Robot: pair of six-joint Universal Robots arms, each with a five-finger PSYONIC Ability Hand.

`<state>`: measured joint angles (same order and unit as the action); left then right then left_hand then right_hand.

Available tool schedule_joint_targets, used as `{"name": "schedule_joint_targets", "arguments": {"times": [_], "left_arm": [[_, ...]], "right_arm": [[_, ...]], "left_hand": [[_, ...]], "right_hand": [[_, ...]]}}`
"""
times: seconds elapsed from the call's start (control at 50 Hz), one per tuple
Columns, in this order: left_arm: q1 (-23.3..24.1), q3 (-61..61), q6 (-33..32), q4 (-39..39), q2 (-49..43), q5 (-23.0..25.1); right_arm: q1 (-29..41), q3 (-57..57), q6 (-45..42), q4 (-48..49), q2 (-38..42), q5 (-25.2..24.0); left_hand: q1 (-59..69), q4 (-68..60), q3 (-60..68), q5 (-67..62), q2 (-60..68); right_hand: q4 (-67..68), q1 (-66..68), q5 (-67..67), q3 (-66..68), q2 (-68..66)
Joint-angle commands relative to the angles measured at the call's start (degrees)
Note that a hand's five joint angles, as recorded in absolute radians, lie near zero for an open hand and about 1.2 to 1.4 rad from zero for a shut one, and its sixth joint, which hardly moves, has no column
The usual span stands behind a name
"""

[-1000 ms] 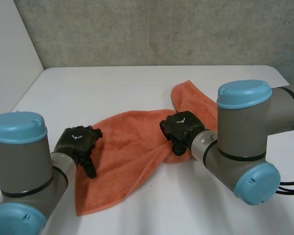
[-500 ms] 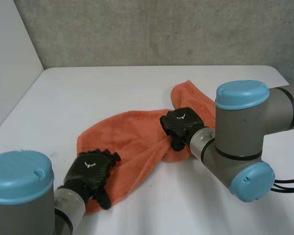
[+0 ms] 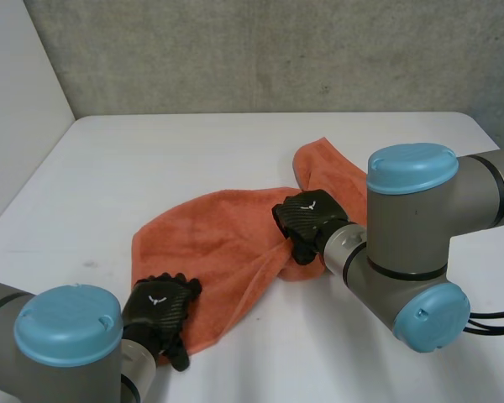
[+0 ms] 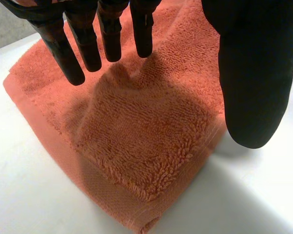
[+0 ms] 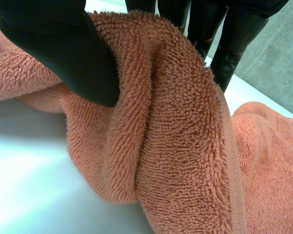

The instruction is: Fold the laundry

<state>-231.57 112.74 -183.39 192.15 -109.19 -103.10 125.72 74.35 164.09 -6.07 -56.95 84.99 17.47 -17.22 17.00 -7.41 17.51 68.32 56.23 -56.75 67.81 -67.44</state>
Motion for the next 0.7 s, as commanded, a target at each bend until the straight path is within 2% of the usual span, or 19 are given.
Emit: {"name": "schedule_joint_targets", "arguments": {"times": [0.02, 0.6, 0.7], "left_arm": [[-0.28, -0.15, -0.04, 2.08, -1.72, 0.00], [-2.92, -2.00, -1.79, 6.13, -4.72, -0.61], [-3.27, -2.00, -2.94, 8.32, -4.72, -1.23]], "right_arm": [[0.14, 0.10, -0.09, -0.08, 0.00, 0.00], [0.22, 0.62, -0.61, -0.08, -0.09, 0.00], [0.22, 0.62, -0.61, -0.08, -0.09, 0.00]], "left_hand": [[2.83, -3.09, 3.30, -2.89, 2.79], [8.55, -8.81, 9.02, -8.61, 8.51], [24.00, -24.26, 24.47, -24.06, 23.96]], "right_hand": [[11.68, 23.77, -13.25, 12.19, -12.56], [11.68, 23.77, -13.25, 12.19, -12.56], [11.68, 23.77, -13.25, 12.19, -12.56]]}}
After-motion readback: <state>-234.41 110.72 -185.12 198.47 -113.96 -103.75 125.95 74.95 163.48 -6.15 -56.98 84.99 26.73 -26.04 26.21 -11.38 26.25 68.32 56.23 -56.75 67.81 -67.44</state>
